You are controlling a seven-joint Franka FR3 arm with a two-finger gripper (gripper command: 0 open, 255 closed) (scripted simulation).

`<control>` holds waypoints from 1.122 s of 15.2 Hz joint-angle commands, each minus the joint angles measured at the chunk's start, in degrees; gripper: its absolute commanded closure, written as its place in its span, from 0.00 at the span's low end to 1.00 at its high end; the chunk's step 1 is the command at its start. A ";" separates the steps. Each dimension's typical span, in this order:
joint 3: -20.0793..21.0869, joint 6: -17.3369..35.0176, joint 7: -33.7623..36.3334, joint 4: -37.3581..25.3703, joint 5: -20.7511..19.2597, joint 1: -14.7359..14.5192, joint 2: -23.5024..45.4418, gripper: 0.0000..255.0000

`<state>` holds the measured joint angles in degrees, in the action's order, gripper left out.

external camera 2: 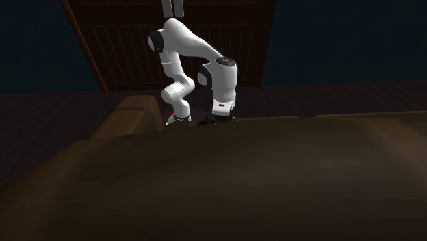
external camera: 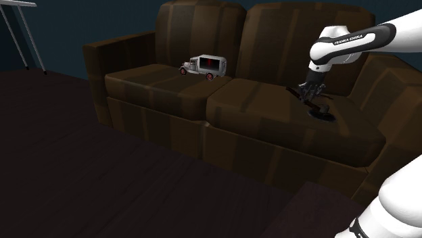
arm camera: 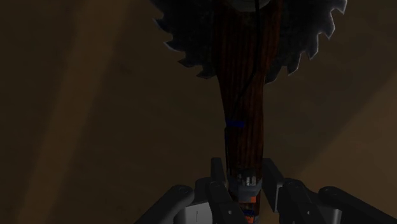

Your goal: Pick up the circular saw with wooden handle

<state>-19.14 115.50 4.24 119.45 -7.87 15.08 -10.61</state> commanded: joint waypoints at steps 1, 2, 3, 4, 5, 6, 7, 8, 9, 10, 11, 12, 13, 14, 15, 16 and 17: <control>-0.01 0.04 0.00 0.03 0.00 0.00 0.01 1.00; -0.01 0.04 0.00 0.03 0.00 0.00 0.01 1.00; 0.00 0.03 0.01 0.03 0.00 0.00 0.01 1.00; 0.00 0.04 0.00 0.03 0.00 0.00 0.01 1.00; 0.00 0.04 0.00 0.03 0.00 0.00 0.01 1.00; 0.00 0.04 0.01 0.03 0.00 0.00 0.01 1.00; 0.02 -0.03 0.03 -0.01 -0.01 0.00 -0.02 1.00; 0.06 -0.80 0.00 -0.66 0.00 -0.02 -0.14 1.00; 0.11 -1.57 -0.04 -1.32 0.01 -0.04 -0.26 1.00; 0.15 -2.34 -0.08 -2.02 0.02 -0.06 -0.34 1.00; 0.19 -3.11 -0.12 -2.71 0.04 -0.08 -0.41 1.00; 0.23 -3.87 -0.16 -3.41 0.06 -0.10 -0.48 1.00; 0.27 -4.64 -0.20 -4.13 0.08 -0.12 -0.53 1.00; 0.31 -5.41 -0.25 -4.86 0.11 -0.14 -0.57 1.00; 0.34 -6.18 -0.30 -5.60 0.14 -0.17 -0.60 1.00; 0.38 -6.94 -0.35 -6.35 0.17 -0.19 -0.62 1.00; 0.41 -7.71 -0.41 -7.12 0.20 -0.21 -0.62 1.00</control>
<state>-18.80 108.61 3.82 113.06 -7.67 14.91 -11.15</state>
